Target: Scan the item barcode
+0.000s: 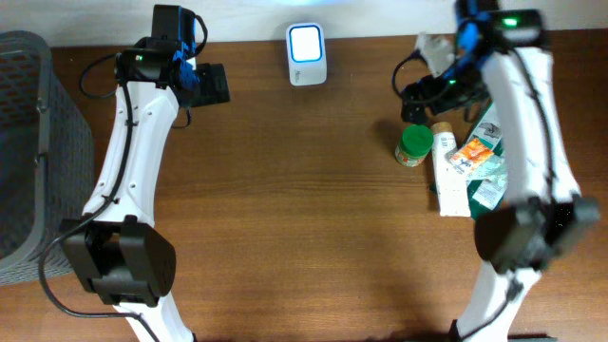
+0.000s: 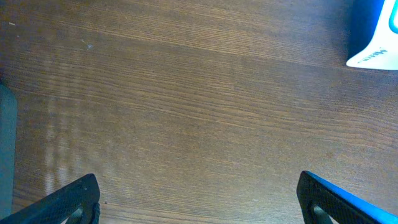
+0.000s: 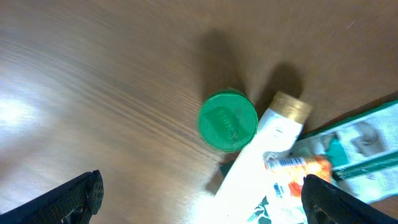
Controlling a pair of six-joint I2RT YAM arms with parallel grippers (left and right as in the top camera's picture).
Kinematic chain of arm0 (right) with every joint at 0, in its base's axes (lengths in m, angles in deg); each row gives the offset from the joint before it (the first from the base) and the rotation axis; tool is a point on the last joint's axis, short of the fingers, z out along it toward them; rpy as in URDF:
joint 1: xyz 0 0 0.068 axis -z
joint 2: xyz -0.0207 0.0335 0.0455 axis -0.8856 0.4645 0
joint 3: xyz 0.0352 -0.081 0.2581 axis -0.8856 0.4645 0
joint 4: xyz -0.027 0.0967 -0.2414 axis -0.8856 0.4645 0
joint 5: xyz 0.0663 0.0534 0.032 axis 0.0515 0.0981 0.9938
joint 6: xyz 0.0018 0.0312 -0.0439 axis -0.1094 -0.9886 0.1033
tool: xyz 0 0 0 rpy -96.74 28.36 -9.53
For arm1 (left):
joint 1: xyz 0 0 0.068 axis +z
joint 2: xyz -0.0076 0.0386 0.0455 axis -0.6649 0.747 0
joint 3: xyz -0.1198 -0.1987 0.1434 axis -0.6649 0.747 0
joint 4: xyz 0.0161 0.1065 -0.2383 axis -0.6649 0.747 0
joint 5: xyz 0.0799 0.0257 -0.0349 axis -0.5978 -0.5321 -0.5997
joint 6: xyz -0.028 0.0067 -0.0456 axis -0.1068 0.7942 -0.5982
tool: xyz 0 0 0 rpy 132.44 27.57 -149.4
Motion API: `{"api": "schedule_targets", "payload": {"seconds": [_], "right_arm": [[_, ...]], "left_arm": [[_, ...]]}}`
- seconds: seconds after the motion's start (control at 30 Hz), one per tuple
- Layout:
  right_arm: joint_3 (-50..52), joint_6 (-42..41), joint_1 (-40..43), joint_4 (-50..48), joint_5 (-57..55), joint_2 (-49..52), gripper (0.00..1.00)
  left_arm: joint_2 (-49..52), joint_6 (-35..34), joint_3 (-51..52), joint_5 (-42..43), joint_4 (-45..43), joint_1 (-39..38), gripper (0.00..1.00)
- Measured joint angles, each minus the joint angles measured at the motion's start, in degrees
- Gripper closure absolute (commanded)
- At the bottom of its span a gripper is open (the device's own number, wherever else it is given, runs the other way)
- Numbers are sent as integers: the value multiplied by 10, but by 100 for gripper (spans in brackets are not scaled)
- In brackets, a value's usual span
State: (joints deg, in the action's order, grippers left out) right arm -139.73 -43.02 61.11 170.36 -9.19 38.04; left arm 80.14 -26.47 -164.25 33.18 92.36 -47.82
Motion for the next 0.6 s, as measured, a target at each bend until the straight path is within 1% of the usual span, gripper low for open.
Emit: {"api": "schedule_targets", "payload": {"seconds": [0.1, 0.2, 0.27, 0.43, 0.6], "right_arm": [[-8, -9, 0, 18, 33, -103, 2], [-9, -23, 0, 62, 46, -163, 2], [-9, -40, 0, 71, 66, -181, 2], [-9, -141, 0, 72, 134, -190, 2], [-9, -163, 0, 72, 150, -190, 2]], "left_arm": [[0, 0, 0, 0, 0, 0, 1], [0, 0, 0, 0, 0, 0, 1], [0, 0, 0, 0, 0, 0, 1], [0, 0, 0, 0, 0, 0, 1], [0, 0, 0, 0, 0, 0, 1]]}}
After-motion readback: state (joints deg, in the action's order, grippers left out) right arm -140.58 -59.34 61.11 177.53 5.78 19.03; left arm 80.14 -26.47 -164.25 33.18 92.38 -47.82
